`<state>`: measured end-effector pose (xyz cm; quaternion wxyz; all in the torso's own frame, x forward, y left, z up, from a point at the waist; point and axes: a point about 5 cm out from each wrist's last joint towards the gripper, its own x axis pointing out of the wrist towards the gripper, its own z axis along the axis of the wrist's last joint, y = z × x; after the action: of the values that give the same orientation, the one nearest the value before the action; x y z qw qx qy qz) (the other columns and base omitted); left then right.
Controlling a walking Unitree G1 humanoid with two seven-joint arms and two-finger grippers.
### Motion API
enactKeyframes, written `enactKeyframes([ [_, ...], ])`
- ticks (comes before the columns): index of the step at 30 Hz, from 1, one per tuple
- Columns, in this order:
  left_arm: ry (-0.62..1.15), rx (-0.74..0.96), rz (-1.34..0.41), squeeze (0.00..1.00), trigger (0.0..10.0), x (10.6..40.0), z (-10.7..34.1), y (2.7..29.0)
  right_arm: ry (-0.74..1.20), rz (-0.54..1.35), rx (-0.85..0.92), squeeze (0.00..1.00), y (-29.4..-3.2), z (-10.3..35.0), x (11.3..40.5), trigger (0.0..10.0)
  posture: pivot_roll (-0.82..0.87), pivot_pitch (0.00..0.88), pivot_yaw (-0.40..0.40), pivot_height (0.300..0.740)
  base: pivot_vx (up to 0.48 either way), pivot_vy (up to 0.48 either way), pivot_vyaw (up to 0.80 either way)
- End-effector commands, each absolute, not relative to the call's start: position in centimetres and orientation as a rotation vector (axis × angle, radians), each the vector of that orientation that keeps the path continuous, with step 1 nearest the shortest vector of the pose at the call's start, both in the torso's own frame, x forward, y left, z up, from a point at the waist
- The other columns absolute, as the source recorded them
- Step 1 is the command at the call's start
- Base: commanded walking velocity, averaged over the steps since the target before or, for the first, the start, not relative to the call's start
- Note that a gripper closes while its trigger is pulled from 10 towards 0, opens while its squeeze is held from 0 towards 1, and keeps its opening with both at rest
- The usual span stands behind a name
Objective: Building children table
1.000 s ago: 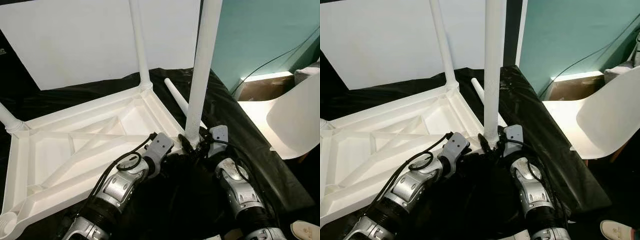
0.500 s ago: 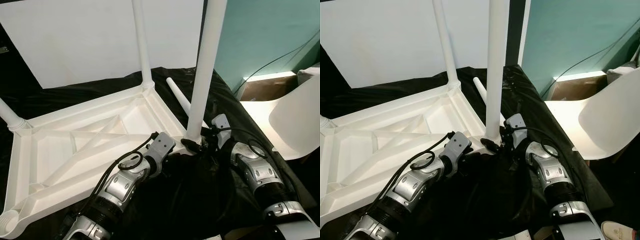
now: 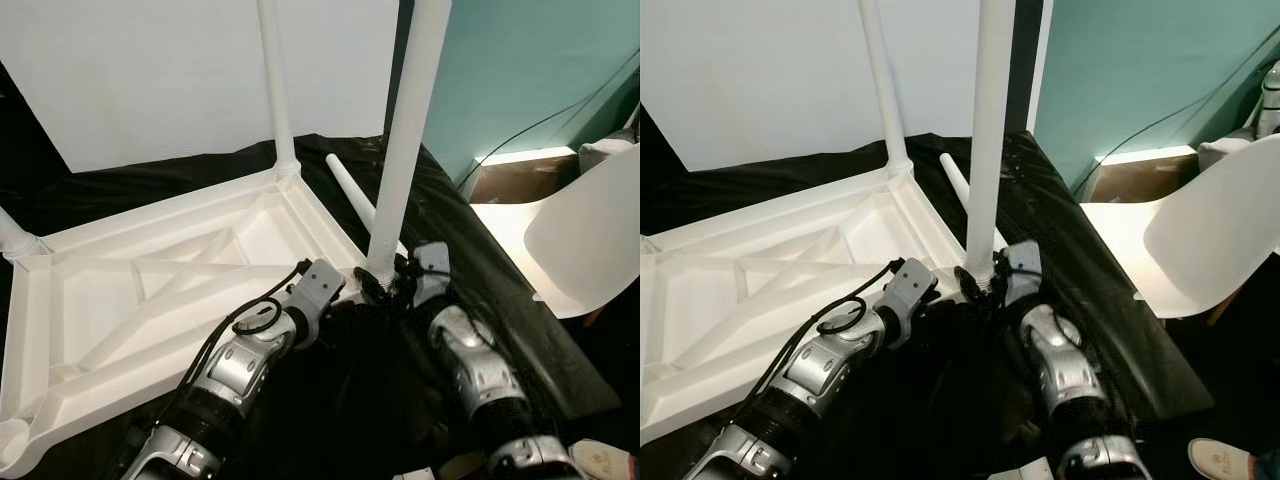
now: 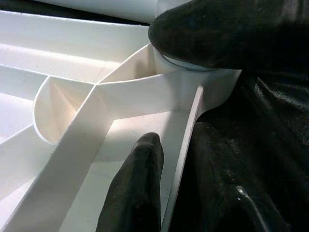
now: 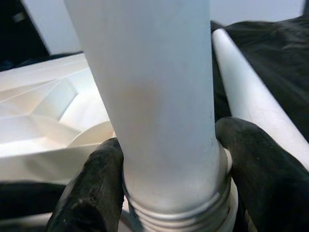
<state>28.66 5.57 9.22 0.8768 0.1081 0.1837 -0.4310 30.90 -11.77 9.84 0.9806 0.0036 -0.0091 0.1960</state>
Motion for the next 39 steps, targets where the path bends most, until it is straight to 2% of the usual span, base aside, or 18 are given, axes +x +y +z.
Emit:
enactKeyframes([
  [1,0.580,0.186,-1.027,0.00,10.0,25.9,5.5,5.5,0.023,0.246,0.020,0.00,-13.9,9.0,30.8,0.0,0.06,0.000,0.015,0.740,0.000,0.000,0.00],
  [7,0.576,0.186,-1.012,0.00,10.0,26.2,5.7,5.9,0.009,0.274,0.051,0.00,-12.1,9.3,30.8,0.0,0.06,0.000,0.024,0.740,0.000,0.000,0.00],
  [8,0.574,0.187,-1.012,0.00,10.0,26.3,5.8,5.9,0.006,0.320,0.043,0.00,-11.3,9.4,30.7,4.1,0.06,0.000,0.023,0.740,0.000,0.000,0.00],
  [9,0.571,0.185,-1.012,0.00,10.0,26.3,5.9,5.8,-0.008,0.364,0.028,0.68,-11.0,9.6,30.8,10.0,0.06,0.000,0.023,0.740,0.000,0.000,0.00],
  [11,0.571,0.185,-1.012,0.00,10.0,26.3,5.9,5.8,-0.008,0.364,0.028,0.68,-11.0,9.6,30.8,10.0,0.06,0.000,0.023,0.740,0.000,0.000,0.00],
  [12,0.569,0.183,-1.011,0.00,10.0,26.4,5.9,5.8,-0.016,0.432,0.004,1.00,-10.9,10.0,31.0,10.0,0.07,0.000,0.017,0.740,0.000,0.000,0.00],
  [16,0.570,0.183,-1.009,0.00,10.0,26.4,5.9,5.8,0.000,0.524,-0.025,1.00,-10.9,10.3,31.2,10.0,0.06,0.000,0.018,0.740,0.000,0.000,0.00],
  [17,0.572,0.185,-1.003,0.00,10.0,26.4,5.8,5.9,0.020,0.648,-0.072,0.00,-10.7,10.3,31.0,10.0,0.06,0.000,0.019,0.740,0.000,0.000,0.00],
  [18,0.574,0.187,-0.998,0.00,10.0,26.4,5.8,5.9,0.049,0.754,-0.120,0.00,-10.8,10.3,30.8,10.0,0.06,0.000,0.018,0.740,0.000,0.000,0.00],
  [19,0.574,0.187,-0.998,0.00,10.0,26.4,5.8,5.9,0.049,0.754,-0.120,0.00,-10.8,10.3,30.8,10.0,0.06,0.000,0.018,0.740,0.000,0.000,0.00],
  [21,0.573,0.185,-0.994,0.00,10.0,26.5,5.8,5.9,0.078,0.856,-0.237,0.00,-12.3,10.7,31.3,10.0,0.06,0.000,0.014,0.740,0.000,0.000,0.00],
  [27,0.569,0.181,-0.997,0.00,10.0,26.5,5.9,5.7,0.072,0.850,-0.411,0.00,-14.4,11.8,32.6,10.0,0.06,0.000,0.011,0.740,0.000,0.000,0.00],
  [28,0.569,0.181,-0.998,0.00,10.0,26.5,5.9,5.7,0.084,0.872,-0.411,0.00,-14.7,12.2,32.9,7.8,0.05,0.000,0.012,0.740,0.000,0.000,0.00],
  [29,0.570,0.181,-0.999,0.00,10.0,26.4,5.9,5.7,0.093,0.890,-0.401,0.00,-14.9,12.4,33.0,7.8,0.05,0.000,0.012,0.740,0.000,0.000,0.00],
  [30,0.570,0.181,-0.999,0.00,10.0,26.4,5.9,5.7,0.097,0.916,-0.381,0.00,-15.0,12.7,33.0,2.0,0.05,0.000,0.012,0.740,0.000,0.000,0.00],
  [31,0.570,0.181,-0.999,0.00,10.0,26.4,5.9,5.7,0.097,0.916,-0.381,0.00,-15.0,12.7,33.0,2.0,0.05,0.000,0.012,0.740,0.000,0.000,0.00],
  [32,0.570,0.181,-1.000,0.00,10.0,26.4,5.9,5.6,0.100,0.937,-0.371,0.00,-15.0,12.7,32.9,0.0,0.05,0.000,0.009,0.740,0.000,0.000,0.00],
  [39,0.568,0.177,-1.002,0.00,10.0,26.4,6.0,5.5,0.152,0.941,-0.246,0.00,-14.1,11.1,31.7,0.0,0.06,0.000,0.007,0.740,0.000,0.000,0.00],
])
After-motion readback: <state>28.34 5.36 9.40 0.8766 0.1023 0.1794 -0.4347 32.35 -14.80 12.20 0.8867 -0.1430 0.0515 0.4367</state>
